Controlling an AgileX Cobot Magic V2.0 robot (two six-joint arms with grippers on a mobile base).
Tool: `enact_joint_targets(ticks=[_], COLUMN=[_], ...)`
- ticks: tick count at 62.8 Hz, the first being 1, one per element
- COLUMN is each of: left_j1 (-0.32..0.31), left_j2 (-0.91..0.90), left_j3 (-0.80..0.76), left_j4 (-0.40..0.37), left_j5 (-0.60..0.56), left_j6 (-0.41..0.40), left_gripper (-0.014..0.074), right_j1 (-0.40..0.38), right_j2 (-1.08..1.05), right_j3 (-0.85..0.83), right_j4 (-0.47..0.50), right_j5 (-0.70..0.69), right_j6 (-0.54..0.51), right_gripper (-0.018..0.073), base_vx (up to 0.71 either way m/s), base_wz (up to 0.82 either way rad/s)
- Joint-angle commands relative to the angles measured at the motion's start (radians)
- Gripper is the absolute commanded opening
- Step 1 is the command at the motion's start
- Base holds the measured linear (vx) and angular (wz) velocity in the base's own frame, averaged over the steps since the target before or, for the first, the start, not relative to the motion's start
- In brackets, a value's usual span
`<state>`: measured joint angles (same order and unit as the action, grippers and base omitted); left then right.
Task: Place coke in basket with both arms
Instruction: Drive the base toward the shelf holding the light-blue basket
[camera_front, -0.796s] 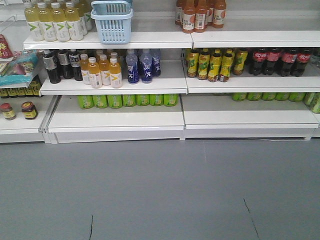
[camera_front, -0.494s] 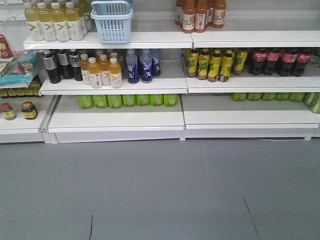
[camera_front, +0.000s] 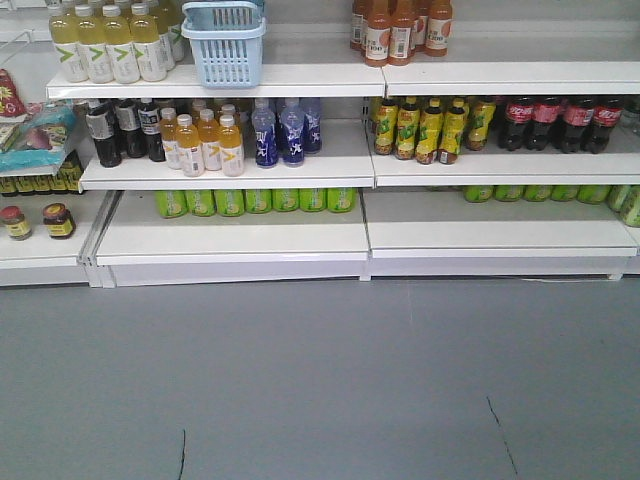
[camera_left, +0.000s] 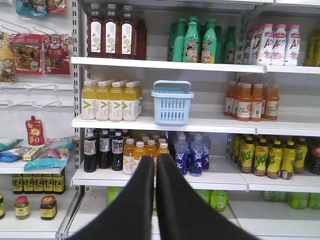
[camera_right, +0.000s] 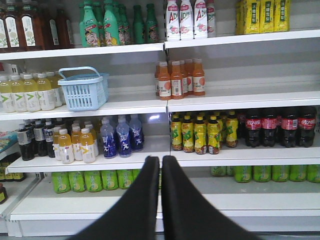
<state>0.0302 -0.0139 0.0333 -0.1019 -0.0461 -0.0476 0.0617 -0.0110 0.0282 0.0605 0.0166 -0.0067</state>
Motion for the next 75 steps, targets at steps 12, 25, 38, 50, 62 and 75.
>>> enact_joint_targets(ticks=[12,25,38,50,62,75], left_j1=[0.0,0.0,0.0,0.0,0.0,0.0], left_j2=[-0.013,-0.013,-0.013,-0.013,-0.013,-0.013], left_j3=[-0.025,-0.025,-0.025,-0.025,-0.025,-0.025], left_j4=[-0.008,-0.008,-0.008,-0.008,-0.008,-0.008], left_j5=[-0.066,-0.066,-0.066,-0.066,-0.066,-0.066], left_j6=[-0.006,-0.006,-0.006,-0.006,-0.006,-0.006], left_gripper=[-0.0006,-0.0006,-0.0006,-0.0006,-0.0006,-0.0006], right_j1=[-0.001,-0.001,-0.001,-0.001,-0.001,-0.001], right_j2=[-0.012,-0.012,-0.012,-0.012,-0.012,-0.012], right_j3=[0.008,0.008,0.008,0.008,0.008,0.008], right_j4=[-0.008,-0.008,-0.008,-0.008,-0.008,-0.008], right_j5=[-0.073,-0.073,-0.073,-0.073,-0.073,-0.073], right_j6=[-0.003,-0.003,-0.003,-0.003,-0.003,-0.003], right_gripper=[-0.0002,-0.0002,-0.0002,-0.0002,-0.0002,-0.0002], base_vx=[0.0,0.03,0.09,0.14,0.15,0.16], base_wz=[0.0,0.0,-0.01,-0.05,0.03,0.14])
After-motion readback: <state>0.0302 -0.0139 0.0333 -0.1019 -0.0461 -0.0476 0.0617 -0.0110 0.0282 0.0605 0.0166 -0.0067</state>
